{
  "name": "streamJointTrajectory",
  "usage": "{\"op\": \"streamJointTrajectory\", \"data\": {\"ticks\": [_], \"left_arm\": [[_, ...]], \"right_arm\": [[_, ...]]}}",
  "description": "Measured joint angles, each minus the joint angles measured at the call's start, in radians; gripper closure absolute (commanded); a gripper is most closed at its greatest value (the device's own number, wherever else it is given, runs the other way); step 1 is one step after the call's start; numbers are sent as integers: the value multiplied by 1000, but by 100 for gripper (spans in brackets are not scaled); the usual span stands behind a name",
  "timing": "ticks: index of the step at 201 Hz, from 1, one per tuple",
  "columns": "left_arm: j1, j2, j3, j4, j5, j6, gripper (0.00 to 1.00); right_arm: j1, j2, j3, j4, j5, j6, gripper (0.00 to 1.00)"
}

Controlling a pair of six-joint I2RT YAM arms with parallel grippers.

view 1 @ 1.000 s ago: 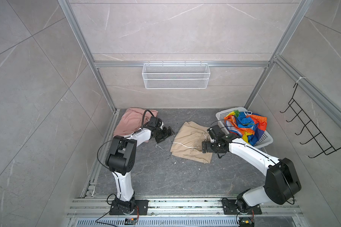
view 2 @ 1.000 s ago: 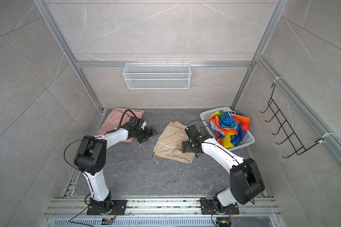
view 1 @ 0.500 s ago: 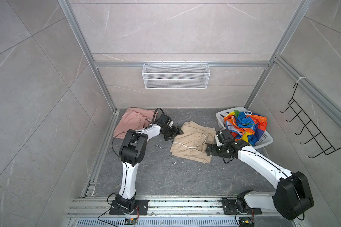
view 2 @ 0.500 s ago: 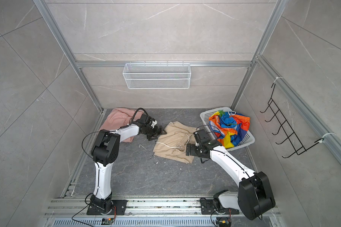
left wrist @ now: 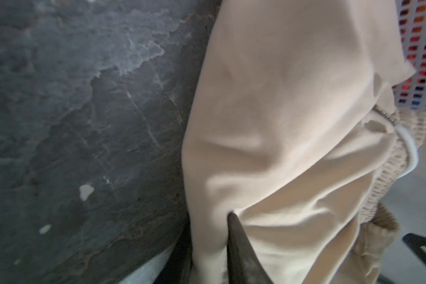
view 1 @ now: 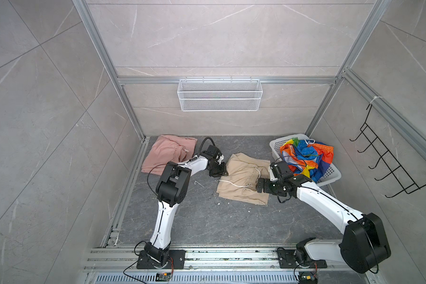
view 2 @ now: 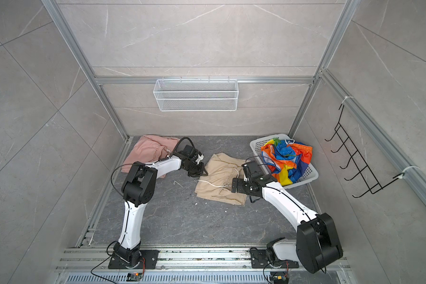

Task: Fold and stack the shorts

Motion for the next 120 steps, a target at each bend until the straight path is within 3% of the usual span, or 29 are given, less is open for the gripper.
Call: {"op": "streamJointTrajectory", "data": {"ticks": [24,50,88,120], "left_arm": [[-2,0,77,-129,-58,34,100],[-2,-2,235,-304,-217,111,100],[-2,-16,457,-567,-602,279,100],[0,-36,477,-641,-946,435,100]], "right_arm": [[0,12,-1,14,-12,6,1],[0,28,0,29,-28,15,1],[2,55,3,77,-85,40,0],[35,96,57,98,-110,55,0]]}}
